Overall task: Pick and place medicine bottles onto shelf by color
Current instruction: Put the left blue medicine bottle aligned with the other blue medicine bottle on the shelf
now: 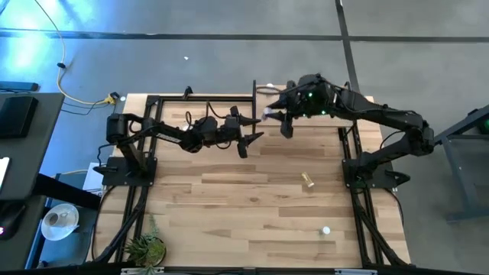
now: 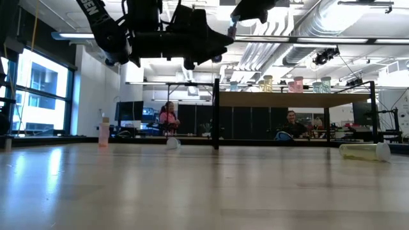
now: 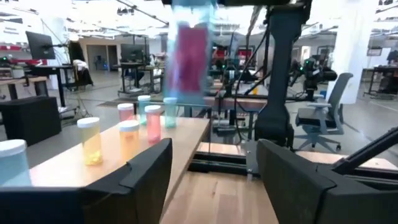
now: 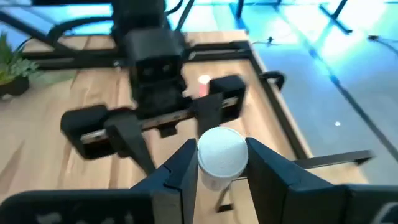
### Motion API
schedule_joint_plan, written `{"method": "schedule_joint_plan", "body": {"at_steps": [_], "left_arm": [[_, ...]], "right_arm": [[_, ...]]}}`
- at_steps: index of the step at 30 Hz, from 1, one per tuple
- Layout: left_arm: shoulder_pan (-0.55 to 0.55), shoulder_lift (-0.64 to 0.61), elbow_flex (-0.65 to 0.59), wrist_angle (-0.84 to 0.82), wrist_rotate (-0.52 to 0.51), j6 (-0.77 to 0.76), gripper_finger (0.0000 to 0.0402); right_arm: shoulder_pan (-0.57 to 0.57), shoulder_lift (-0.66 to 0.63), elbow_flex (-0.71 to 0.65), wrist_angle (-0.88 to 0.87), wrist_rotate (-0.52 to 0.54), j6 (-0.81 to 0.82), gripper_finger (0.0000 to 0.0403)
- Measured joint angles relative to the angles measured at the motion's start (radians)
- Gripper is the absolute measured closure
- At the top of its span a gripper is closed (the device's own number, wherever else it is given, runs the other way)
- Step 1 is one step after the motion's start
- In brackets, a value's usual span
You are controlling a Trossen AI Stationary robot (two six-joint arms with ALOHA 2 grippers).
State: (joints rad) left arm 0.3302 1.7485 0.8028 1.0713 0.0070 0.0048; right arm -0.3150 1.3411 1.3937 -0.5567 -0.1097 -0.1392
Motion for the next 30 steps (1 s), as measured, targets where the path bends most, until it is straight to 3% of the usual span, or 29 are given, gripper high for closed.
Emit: {"method": "schedule_joint_plan", "body": {"at_steps": [11,18,21,30], "left_arm": [[0.024,-0.004,0.000,-0.029,0.000,0.039,0.0181],[0.024,-0.004,0.000,-0.029,-0.037,0.069,0.0184],[0.026,-0.009,0.000,-0.038,-0.047,0.070,0.0185],[0.066,-0.190,-0.001,-0.378,-0.048,0.033,0.0193]], "right_arm": [[-0.181,0.000,0.040,-0.022,-0.006,-0.071,0.0304],[-0.314,0.000,-0.089,0.084,-0.085,0.001,0.0304],[-0.336,0.000,-0.156,0.126,-0.072,0.027,0.0304],[-0.317,0.019,-0.208,0.192,-0.034,0.034,0.0304]]}}
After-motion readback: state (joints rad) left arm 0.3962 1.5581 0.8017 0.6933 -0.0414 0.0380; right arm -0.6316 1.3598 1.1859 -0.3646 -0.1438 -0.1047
